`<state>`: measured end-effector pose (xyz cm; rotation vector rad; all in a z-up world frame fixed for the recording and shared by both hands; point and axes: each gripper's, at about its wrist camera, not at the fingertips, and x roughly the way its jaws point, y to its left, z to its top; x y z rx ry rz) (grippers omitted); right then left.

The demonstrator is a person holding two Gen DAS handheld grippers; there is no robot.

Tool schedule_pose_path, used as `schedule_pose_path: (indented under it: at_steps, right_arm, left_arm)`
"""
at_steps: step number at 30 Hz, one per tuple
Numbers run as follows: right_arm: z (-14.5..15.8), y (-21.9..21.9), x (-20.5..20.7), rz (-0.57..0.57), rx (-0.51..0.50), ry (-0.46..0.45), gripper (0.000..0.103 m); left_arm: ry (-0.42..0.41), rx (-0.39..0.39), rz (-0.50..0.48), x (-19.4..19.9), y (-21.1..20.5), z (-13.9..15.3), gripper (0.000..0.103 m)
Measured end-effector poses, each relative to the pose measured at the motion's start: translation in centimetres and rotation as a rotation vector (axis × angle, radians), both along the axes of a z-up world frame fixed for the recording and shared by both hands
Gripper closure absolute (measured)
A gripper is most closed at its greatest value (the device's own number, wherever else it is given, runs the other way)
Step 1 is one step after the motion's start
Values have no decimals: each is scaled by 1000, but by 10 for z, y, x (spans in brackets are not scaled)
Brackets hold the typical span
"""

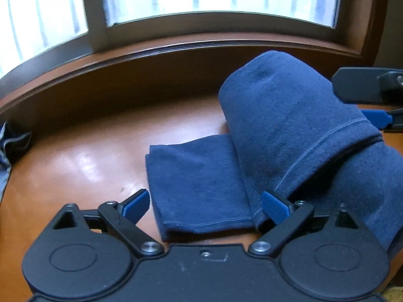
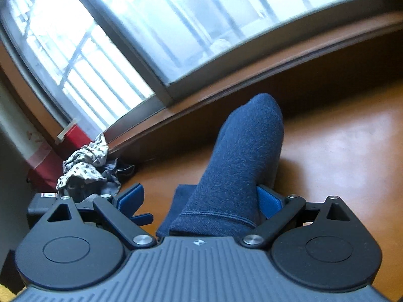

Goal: Fold clothes
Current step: 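Roll the navy roll over the remaining leg ends with the right gripper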

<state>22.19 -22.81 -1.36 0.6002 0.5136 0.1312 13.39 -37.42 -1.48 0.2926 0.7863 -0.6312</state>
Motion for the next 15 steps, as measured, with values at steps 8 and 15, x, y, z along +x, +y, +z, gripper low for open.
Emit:
schedule_pose_path:
  at_steps: [8,15]
  right_arm:
    - [8,28,16,78,-51,-26,6]
    - [12,44,29,146,-82,-40,5]
  left_arm:
    - [18,17,48,8,18,-9,7]
    - [-49,77,40,-3,17,-10,7]
